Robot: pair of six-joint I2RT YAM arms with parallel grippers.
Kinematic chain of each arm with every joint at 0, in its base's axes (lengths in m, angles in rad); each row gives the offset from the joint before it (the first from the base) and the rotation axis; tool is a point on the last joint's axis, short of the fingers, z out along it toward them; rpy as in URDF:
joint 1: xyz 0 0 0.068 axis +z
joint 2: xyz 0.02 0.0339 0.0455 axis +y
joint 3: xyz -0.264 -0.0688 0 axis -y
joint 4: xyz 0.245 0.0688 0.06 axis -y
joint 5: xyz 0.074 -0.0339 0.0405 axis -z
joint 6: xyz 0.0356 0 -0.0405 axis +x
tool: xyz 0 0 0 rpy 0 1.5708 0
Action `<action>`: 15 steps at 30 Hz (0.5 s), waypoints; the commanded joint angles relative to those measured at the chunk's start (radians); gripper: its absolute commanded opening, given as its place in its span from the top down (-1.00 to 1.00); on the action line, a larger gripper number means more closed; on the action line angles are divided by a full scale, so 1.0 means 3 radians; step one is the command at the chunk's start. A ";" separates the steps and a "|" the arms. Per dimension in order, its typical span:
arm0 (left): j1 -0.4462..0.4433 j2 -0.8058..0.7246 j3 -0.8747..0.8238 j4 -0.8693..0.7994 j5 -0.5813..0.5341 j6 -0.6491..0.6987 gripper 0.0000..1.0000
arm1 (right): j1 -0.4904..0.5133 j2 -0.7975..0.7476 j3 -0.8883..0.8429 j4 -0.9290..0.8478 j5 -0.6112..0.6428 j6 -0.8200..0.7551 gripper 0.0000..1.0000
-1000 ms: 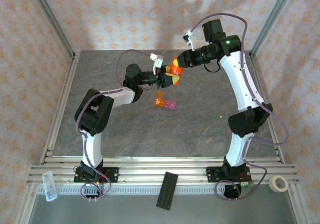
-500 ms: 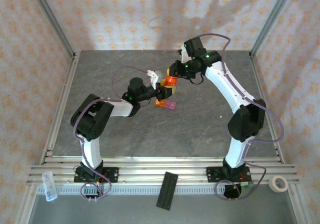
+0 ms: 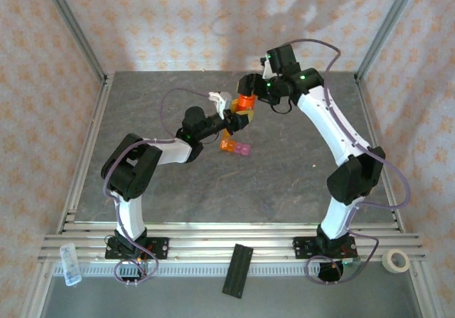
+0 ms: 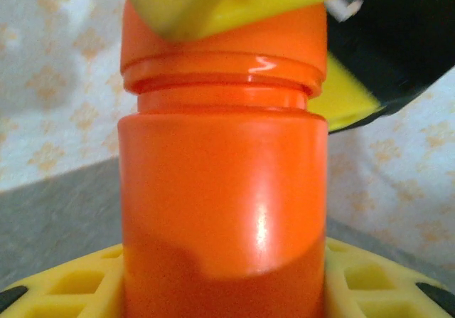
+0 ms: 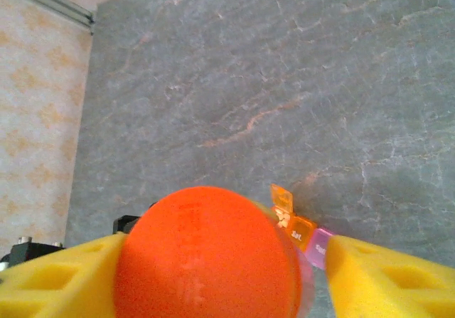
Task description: Sort the pills into containers
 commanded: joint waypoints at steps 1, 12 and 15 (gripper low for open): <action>0.0053 0.0004 0.0198 0.0467 0.0236 -0.0193 1.00 | -0.0101 -0.0254 0.0071 -0.0103 -0.0065 -0.0111 -0.59; 0.0093 0.0213 0.0562 0.0506 0.0931 -0.0758 1.00 | -0.0295 -0.0631 -0.0123 0.0049 -0.0488 -0.0904 -0.66; 0.0093 0.0261 0.0675 0.0520 0.1103 -0.0932 1.00 | -0.0293 -0.0638 -0.0108 0.0019 -0.0575 -0.1123 -0.65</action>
